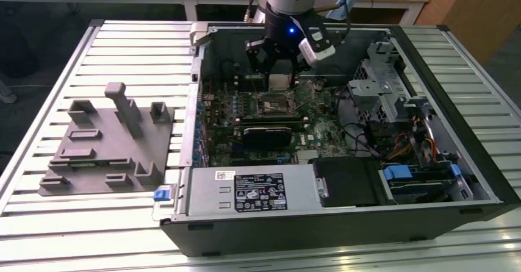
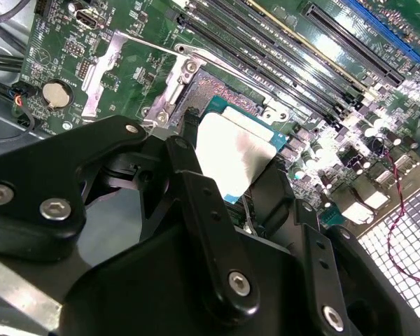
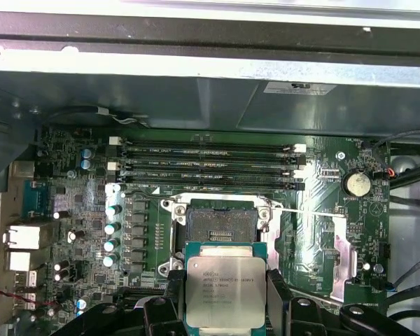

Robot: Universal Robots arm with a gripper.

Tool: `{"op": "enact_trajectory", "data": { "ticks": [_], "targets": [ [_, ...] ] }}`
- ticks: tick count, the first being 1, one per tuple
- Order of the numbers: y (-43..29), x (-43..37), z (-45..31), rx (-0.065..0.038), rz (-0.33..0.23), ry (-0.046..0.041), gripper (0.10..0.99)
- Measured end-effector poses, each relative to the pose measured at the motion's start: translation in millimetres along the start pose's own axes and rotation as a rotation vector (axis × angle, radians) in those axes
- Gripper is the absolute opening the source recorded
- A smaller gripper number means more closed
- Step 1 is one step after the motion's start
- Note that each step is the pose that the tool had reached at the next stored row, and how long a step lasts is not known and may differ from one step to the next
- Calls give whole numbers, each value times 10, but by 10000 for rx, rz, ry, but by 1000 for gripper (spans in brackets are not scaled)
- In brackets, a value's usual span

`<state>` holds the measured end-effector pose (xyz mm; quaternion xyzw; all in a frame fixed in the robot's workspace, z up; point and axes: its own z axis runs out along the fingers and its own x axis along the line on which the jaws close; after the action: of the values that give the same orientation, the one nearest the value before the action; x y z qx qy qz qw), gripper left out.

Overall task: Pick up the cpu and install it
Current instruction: 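Place the cpu into insertion slot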

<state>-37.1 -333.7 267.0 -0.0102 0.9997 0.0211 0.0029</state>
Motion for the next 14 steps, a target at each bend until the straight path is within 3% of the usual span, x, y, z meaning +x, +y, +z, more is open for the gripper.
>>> {"op": "enact_trajectory", "data": {
  "ticks": [6,7,14],
  "targets": [
    [0,0,1,0,0,0,545],
    [0,-1,2,2,517,-22,545],
    [0,-1,3,11,1757,-74,545]
  ]
}}
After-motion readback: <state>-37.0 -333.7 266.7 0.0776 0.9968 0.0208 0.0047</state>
